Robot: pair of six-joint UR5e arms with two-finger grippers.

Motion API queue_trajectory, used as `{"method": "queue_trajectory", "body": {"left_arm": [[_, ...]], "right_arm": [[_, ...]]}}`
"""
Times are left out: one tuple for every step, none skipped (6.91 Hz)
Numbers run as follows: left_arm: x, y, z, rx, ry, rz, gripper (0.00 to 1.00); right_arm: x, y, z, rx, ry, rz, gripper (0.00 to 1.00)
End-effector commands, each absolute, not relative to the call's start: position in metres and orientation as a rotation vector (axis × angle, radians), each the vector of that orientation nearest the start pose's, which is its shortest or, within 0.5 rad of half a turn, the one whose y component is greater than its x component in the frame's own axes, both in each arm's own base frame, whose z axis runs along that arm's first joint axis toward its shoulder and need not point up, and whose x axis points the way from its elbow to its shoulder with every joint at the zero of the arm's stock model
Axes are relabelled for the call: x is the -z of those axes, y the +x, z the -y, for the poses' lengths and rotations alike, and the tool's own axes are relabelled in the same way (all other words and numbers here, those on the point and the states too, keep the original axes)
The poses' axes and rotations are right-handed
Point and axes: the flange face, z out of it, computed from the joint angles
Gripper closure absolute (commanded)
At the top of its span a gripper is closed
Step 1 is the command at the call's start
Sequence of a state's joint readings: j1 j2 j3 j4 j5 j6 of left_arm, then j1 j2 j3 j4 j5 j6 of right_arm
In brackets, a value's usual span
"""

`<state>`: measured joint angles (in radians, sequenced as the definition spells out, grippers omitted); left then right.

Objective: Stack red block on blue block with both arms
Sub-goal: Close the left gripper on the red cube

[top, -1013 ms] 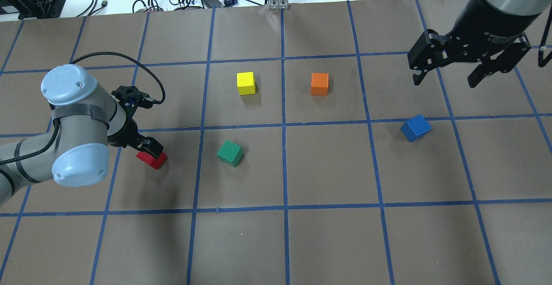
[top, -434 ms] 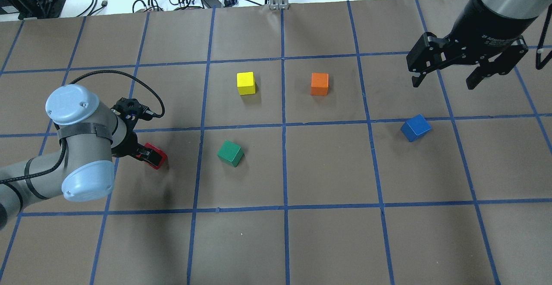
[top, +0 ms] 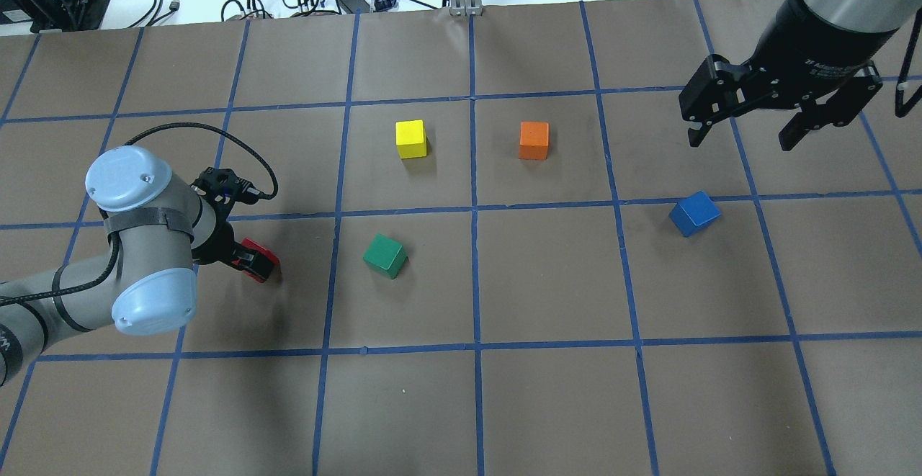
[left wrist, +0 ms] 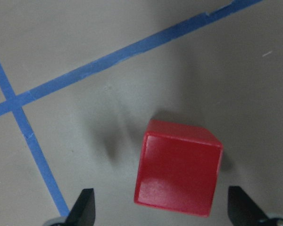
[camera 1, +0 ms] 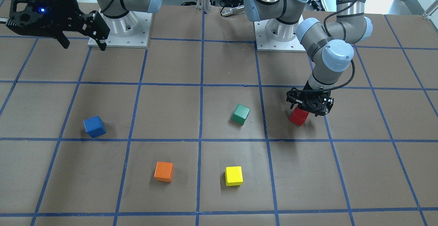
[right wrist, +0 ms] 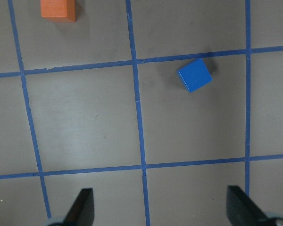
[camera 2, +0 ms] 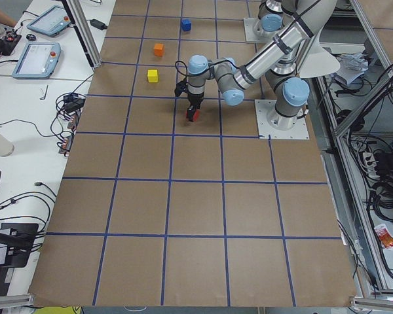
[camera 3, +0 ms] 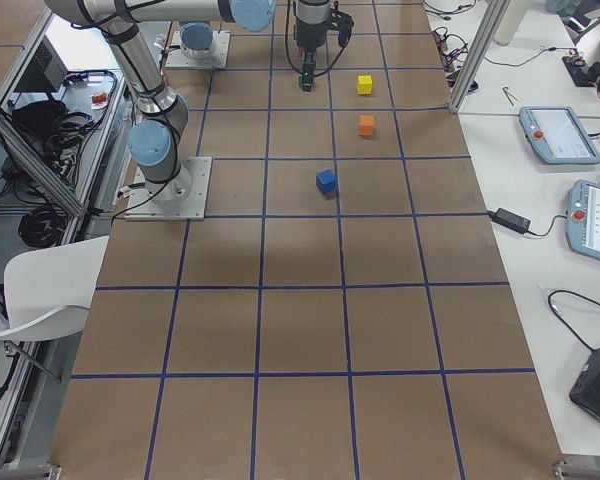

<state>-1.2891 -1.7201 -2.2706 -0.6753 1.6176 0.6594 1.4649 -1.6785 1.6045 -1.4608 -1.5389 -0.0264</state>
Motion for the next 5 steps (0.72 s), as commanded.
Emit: {"method": "queue_trajectory", "body": {"left_arm": [[-0.19,-0.008,0.447,0.041,0.598,-3.047,0.55],[-0.191,-0.008,0.448,0.047,0.591,-3.047,0.81],[-0.194,-0.012,0.449,0.079,0.587,-3.042,0.87],[-0.21,-0.014,0.448,0.131,0.589,-3.026,0.89],[-0.213,-0.011,0.446,0.136,0.596,-3.018,0.94]], "right_arm": [[-0.509,0.089,0.454,-0.068,0.118,-3.106,0.0],[-0.509,0.089,0.454,-0.068,0.118,-3.108,0.0],[-0.509,0.089,0.454,-0.068,0.115,-3.108,0.0],[-0.509,0.088,0.455,-0.064,0.101,-3.11,0.0],[-0.509,0.087,0.454,-0.071,0.104,-3.111,0.0]]}}
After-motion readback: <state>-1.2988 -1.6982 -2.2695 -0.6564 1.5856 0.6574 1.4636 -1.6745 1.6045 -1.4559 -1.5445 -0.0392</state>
